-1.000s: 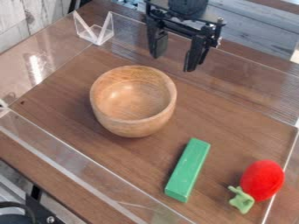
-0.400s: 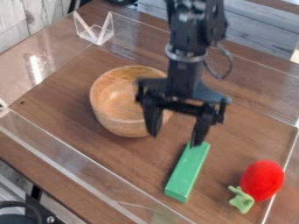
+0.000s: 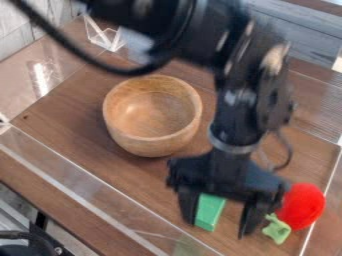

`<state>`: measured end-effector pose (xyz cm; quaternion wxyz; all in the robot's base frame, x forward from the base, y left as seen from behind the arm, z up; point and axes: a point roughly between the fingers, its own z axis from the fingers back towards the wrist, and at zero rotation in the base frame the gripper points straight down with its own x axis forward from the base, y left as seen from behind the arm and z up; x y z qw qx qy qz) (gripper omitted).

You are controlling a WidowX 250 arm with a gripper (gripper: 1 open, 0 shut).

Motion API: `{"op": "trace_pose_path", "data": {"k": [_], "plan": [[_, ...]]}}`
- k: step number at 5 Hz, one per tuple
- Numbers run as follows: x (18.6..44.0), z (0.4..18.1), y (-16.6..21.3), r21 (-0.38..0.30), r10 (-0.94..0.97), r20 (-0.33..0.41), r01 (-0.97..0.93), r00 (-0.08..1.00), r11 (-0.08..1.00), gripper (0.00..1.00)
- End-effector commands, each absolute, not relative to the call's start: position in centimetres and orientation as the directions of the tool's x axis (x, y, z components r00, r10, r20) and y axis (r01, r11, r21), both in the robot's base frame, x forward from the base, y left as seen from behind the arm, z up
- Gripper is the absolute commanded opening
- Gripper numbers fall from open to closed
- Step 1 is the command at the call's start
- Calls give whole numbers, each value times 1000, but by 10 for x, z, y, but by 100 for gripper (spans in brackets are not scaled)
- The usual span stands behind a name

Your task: Put the green block in the brown bowl

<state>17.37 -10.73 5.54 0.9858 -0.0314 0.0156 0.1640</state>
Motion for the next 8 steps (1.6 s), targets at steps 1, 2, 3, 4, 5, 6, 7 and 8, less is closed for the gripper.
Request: {"op": "trace_pose_path", "data": {"k": [1, 2, 3, 4, 5, 6, 7, 8], "plan": [[188, 57, -90, -102, 290, 24, -286, 957, 953, 100], [199, 61, -72, -114, 263, 51, -256, 964, 960, 100], [217, 72, -76, -102, 162, 86, -153, 983, 983, 100], [222, 79, -88, -110, 103, 85, -93, 991, 990, 100], [219, 75, -91, -98, 140, 90, -131, 986, 986, 100], [216, 71, -89, -90, 182, 90, -174, 979, 981, 100], [212, 64, -77, -83, 205, 95, -197, 974, 977, 100], [211, 63, -66, -77, 209, 112, -201, 972, 977, 100]]}}
